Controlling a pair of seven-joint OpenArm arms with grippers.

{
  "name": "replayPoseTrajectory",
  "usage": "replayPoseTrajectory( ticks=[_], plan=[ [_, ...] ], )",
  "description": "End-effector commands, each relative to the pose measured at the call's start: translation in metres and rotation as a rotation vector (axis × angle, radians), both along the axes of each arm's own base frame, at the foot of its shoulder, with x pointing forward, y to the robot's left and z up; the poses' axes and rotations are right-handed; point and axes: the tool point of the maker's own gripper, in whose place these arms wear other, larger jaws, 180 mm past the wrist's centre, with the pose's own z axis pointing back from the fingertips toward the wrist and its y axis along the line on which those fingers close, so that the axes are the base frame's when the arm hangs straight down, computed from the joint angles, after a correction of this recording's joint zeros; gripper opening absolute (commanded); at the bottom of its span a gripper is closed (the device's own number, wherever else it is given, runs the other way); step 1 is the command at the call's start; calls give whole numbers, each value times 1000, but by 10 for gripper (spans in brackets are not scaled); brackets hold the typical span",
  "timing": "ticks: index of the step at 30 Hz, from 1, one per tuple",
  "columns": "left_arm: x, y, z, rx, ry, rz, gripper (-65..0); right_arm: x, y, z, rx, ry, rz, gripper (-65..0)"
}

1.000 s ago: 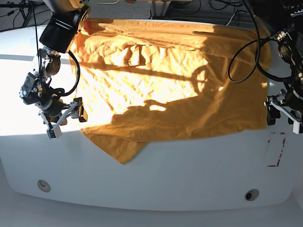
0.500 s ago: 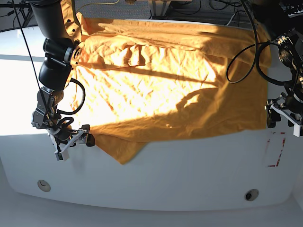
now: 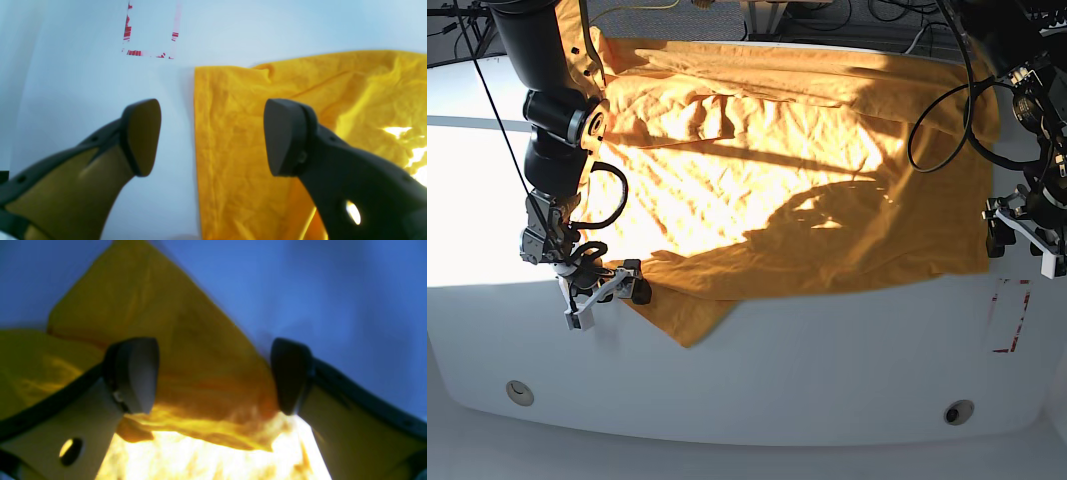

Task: Fold the T-shirt properly
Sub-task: 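Move both open grippers to the shirt's hem corners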

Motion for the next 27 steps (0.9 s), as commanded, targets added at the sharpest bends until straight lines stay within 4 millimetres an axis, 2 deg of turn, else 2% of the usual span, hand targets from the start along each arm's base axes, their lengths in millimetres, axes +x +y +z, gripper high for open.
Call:
replayPoseTrajectory(
  ticks=[1,5,8,10,14,15,16,17,27],
  plan=[
    [7,5,18,18,-55,-1,-211,9,6,13,12,-38,9,-147],
    [7,6,18,19,-55,-1,-211,7,14,9,22,-31,17,-151],
    [7,8,12,6,-41,5,-208,8,16,9,25,-32,18,-201],
    [7,10,4,-12,-23,12,-206,8,17,9,27,-32,19,-277],
    [15,24,-2,-50,-41,59,-204,8,17,9,27,-32,19,-512],
    [16,27,-3,-50,-43,67,-204,8,17,9,27,-32,19,-539],
    [19,33,-8,-51,-38,86,-203,8,16,9,25,-32,18,-599],
    [21,35,-13,-51,-26,95,-203,7,16,9,25,-31,19,-615],
    [54,52,-39,-114,47,166,-203,8,13,10,20,-31,18,-614]
  ],
)
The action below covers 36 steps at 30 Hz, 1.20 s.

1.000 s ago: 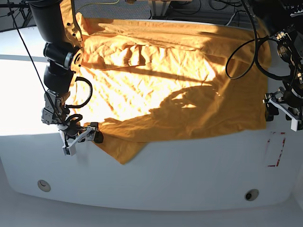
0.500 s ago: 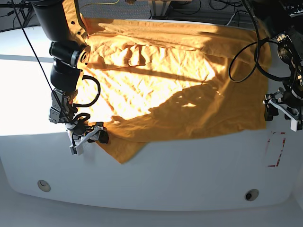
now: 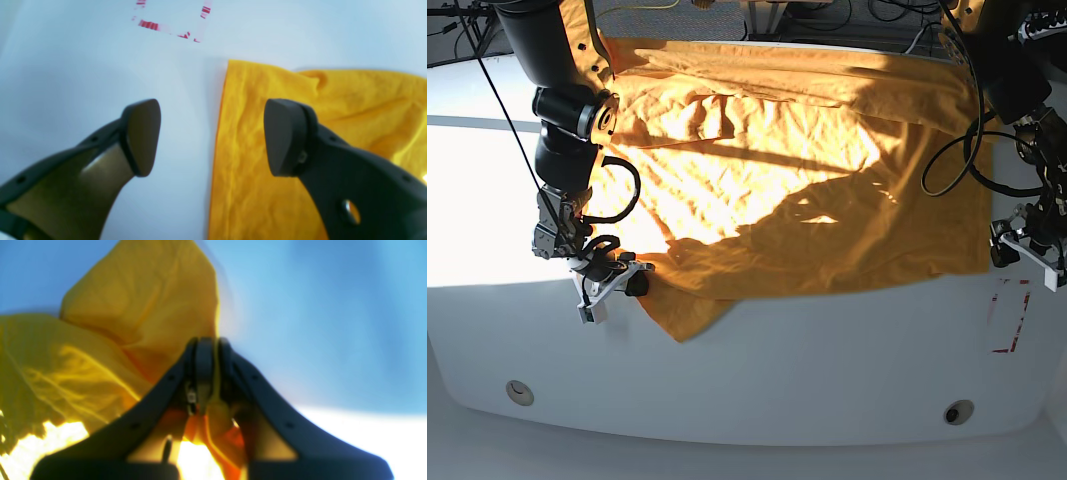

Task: Fold the T-shirt properly
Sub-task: 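Move both open grippers to the shirt's hem corners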

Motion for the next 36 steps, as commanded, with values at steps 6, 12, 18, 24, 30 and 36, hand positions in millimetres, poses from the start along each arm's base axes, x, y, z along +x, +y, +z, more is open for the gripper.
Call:
replayPoseTrajectory(
  ticks=[6,12,18,24,30,36],
  plan=[
    [39,11,-7,-57,-40,43,-203,14,-7,19,-5,-48,-5,-614],
    [48,2,-40,-125,16,52,-156,11,-7,15,-5,-40,-5,-614],
    [48,-8,-57,-173,36,52,-144,9,-9,17,-15,-51,-6,-614],
    [53,-25,-61,-164,56,1,-168,7,-10,17,-33,-47,2,-614],
    [57,-48,-68,-135,88,-75,-415,9,-15,25,-56,-66,1,-614],
    [60,-51,-66,-130,83,-85,-650,11,-20,33,-83,-75,6,-614]
  ],
)
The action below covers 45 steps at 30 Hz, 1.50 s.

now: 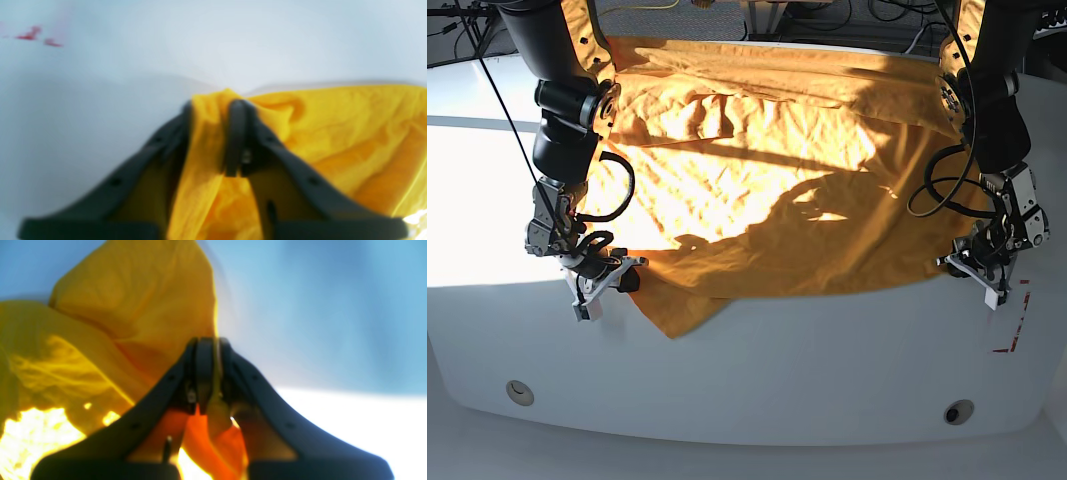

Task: Fold the T-shirt properly
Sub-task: 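Move both open grippers to the shirt's hem corners, then close both grippers on the hem corners, then fold the hem over toward the collar with both grippers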

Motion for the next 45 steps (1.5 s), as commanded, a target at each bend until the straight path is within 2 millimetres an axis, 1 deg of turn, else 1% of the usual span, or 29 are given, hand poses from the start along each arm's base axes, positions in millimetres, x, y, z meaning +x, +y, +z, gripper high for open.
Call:
replayPoseTrajectory(
  ticks=[1,2,5,10,15,19,22,23,25,28,31,32,35,37,39,41,45],
  plan=[
    [6,11,13,27,-13,7,-650,18,-10,29,-19,-72,-7,-614],
    [7,12,14,28,-16,7,-650,18,-10,29,-21,-70,-6,-614],
    [13,16,30,58,-56,6,-650,20,-14,36,-45,-74,-1,-614],
    [22,24,64,122,-142,5,-650,23,-22,53,-99,-90,7,-614],
    [19,28,79,166,-163,-4,-650,25,-31,71,-158,-102,12,-614],
    [21,31,100,209,-214,-5,-650,19,-38,80,-212,-103,14,-614],
    [16,32,104,232,-226,-9,-650,16,-42,91,-250,-124,11,-614],
    [15,32,105,237,-229,-9,-650,15,-42,91,-255,-124,11,-614],
    [13,32,112,258,-249,-12,-650,10,-45,96,-283,-130,10,-614],
    [10,23,119,267,-278,-22,-650,3,-49,102,-319,-124,11,-614],
    [7,17,130,279,-320,-30,-650,-7,-54,106,-365,-110,10,-614],
    [4,15,135,282,-336,-35,-650,-11,-55,109,-383,-106,9,-614],
    [-6,9,138,272,-364,-48,-650,-23,-61,118,-443,-98,3,-614],
    [-11,5,141,262,-380,-57,-650,-31,-64,119,-472,-86,2,-614],
    [-16,1,142,251,-393,-64,-650,-40,-66,123,-503,-78,-2,-614],
    [-23,-3,140,241,-396,-74,-650,-52,-69,125,-540,-64,-4,-614],
    [-38,-6,129,234,-375,-87,-650,-73,-73,125,-599,-32,-7,-614]
  ],
)
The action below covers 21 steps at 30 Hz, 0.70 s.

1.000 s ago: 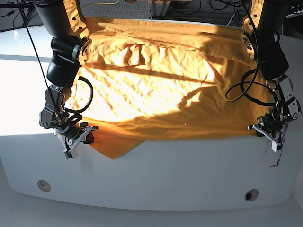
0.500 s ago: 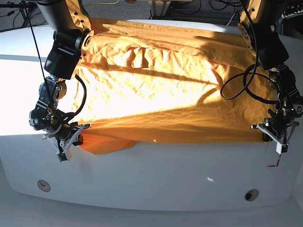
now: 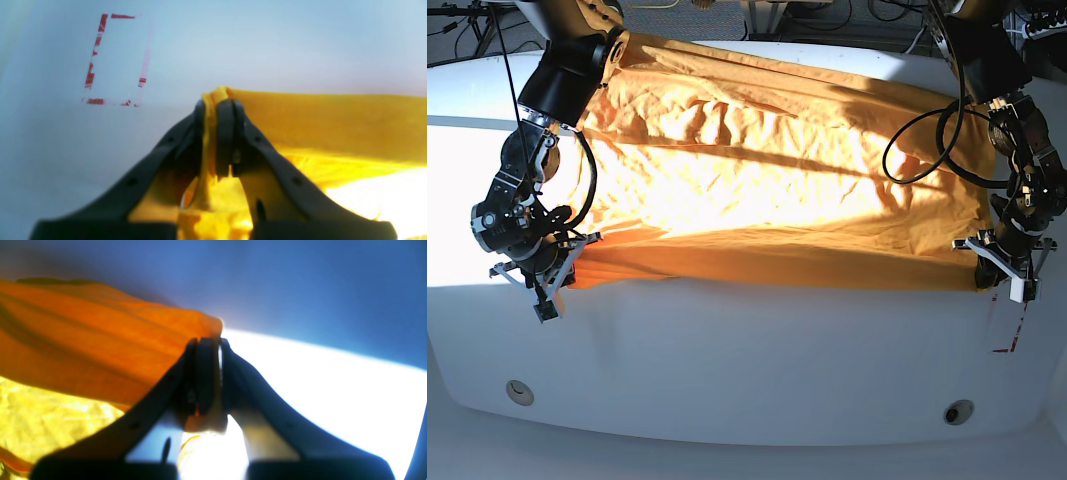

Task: Fold the T-shirt properly
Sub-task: 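Fold the hem over toward the collar with both grippers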

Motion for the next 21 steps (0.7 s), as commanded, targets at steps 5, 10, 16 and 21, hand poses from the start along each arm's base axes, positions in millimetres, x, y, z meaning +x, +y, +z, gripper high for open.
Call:
replayPoseTrajectory(
  ticks=[5,10,16,21],
  plan=[
    [-17,5,-3,24,2,1,-650,-35,-8,15,-106,7,-29,-614],
    [-33,13,-15,46,48,-1,-650,-63,-1,7,-130,39,-30,-614],
    [-52,14,-22,50,74,-19,-650,-93,9,-14,-124,117,-27,-614],
    [-63,20,-22,88,94,-28,-650,-117,18,-36,-100,191,-22,-614]
  ],
)
